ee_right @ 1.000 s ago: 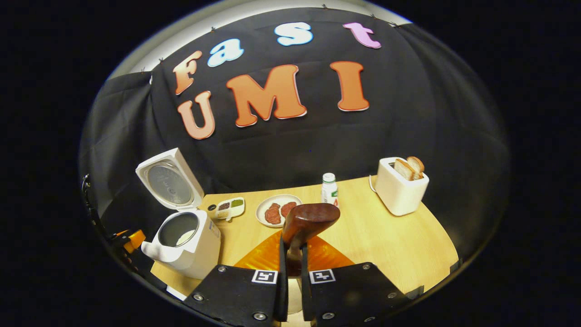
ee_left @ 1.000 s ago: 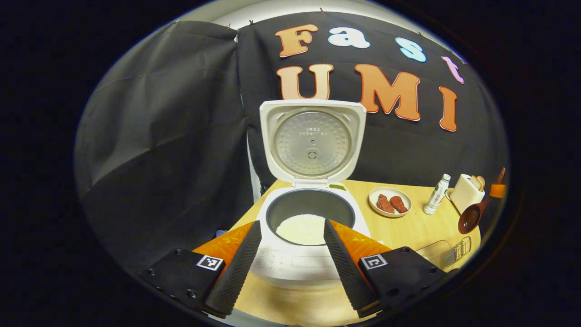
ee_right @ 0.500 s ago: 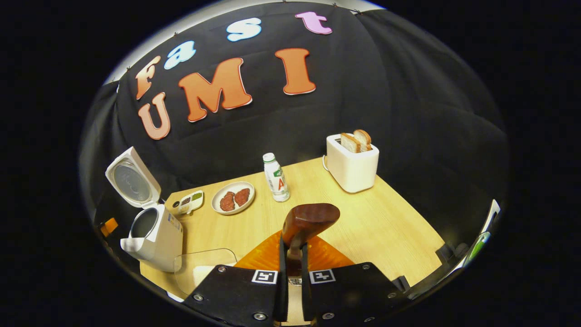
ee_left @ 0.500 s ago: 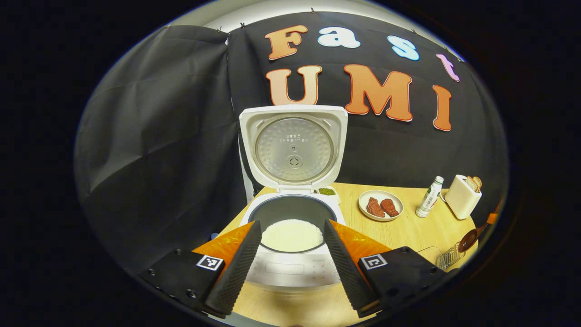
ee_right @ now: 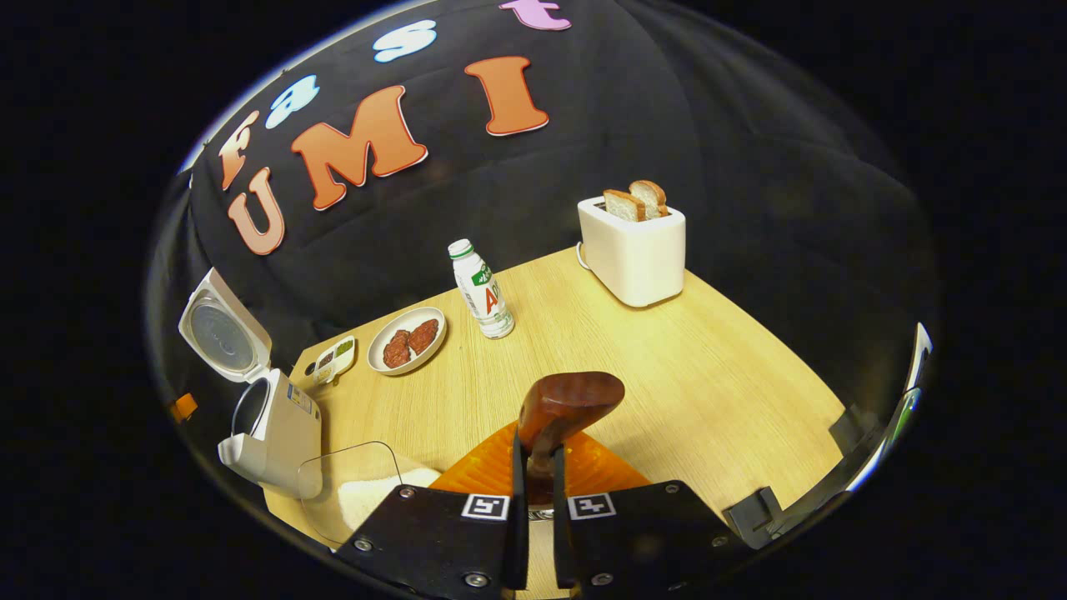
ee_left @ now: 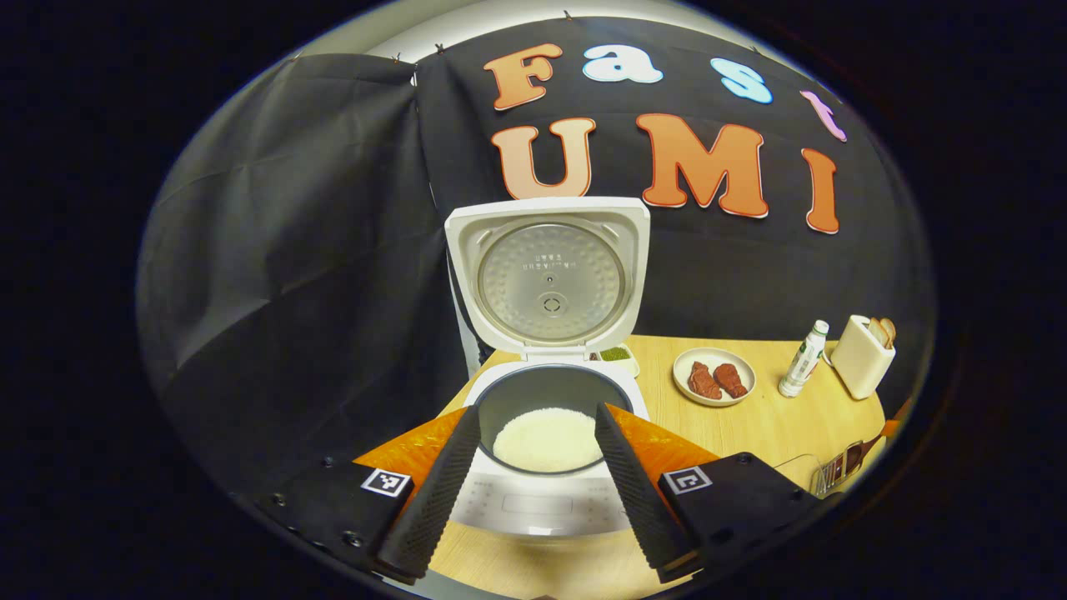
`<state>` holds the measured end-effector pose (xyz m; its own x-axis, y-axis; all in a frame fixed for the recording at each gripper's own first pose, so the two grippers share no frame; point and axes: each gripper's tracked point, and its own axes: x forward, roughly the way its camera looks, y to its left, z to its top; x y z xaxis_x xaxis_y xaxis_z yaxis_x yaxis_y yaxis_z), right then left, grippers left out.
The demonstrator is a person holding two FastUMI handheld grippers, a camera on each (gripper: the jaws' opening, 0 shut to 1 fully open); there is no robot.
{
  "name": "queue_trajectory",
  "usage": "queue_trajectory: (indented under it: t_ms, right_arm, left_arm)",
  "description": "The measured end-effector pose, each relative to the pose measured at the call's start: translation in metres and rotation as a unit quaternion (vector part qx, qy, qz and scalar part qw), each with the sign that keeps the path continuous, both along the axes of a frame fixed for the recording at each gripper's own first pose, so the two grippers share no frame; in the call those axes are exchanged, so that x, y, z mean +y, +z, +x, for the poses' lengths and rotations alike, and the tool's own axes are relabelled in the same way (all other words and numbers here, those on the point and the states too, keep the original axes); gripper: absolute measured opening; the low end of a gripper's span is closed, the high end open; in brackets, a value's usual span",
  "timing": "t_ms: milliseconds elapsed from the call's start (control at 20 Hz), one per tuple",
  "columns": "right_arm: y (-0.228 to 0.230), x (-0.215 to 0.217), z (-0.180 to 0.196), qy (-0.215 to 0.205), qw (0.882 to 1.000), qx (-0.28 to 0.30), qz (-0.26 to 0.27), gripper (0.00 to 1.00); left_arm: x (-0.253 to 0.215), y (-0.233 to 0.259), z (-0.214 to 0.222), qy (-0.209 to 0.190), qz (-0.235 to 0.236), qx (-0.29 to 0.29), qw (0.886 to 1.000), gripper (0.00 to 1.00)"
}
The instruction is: Close the left gripper, press the button to open the rice cooker; take a wooden spoon from the chopstick holder with the right hand, scoop a spoonful of rice and pour it into the rice cooker, then put the wooden spoon back into the chopstick holder.
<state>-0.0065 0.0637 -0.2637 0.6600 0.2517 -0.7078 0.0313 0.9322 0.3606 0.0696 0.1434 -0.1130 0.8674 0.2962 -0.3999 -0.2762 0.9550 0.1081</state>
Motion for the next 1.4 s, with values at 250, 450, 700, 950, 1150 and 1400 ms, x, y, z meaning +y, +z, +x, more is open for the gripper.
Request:
queue_trajectory:
  t_ms: [250, 450, 700, 950, 1150, 1400]
  right_arm:
    - [-0.012, -0.003, -0.002, -0.002, 1.000, 0.026, -0.003, 0.14]
    - [-0.012, -0.014, -0.007, -0.007, 0.999, 0.045, -0.021, 0.29]
    - [0.020, -0.040, -0.005, -0.026, 0.999, 0.024, -0.034, 0.69]
    - [0.070, -0.061, -0.004, -0.032, 0.998, -0.028, -0.047, 0.85]
    - [0.093, -0.063, -0.004, -0.027, 0.996, -0.051, -0.062, 0.90]
    - [0.087, -0.049, -0.006, -0.012, 0.996, -0.053, -0.074, 0.91]
  left_arm:
    - [0.007, 0.070, 0.053, -0.029, -0.016, -0.033, 0.999, 0.94]
    - [0.016, 0.117, 0.100, -0.032, -0.012, -0.047, 0.998, 0.92]
    - [0.024, 0.167, 0.161, -0.031, -0.024, -0.067, 0.997, 0.92]
    - [0.046, 0.171, 0.217, -0.005, -0.014, -0.044, 0.999, 0.92]
    - [0.047, 0.145, 0.250, -0.014, -0.025, -0.009, 1.000, 0.92]
    - [0.058, 0.101, 0.257, 0.002, -0.037, 0.053, 0.998, 0.92]
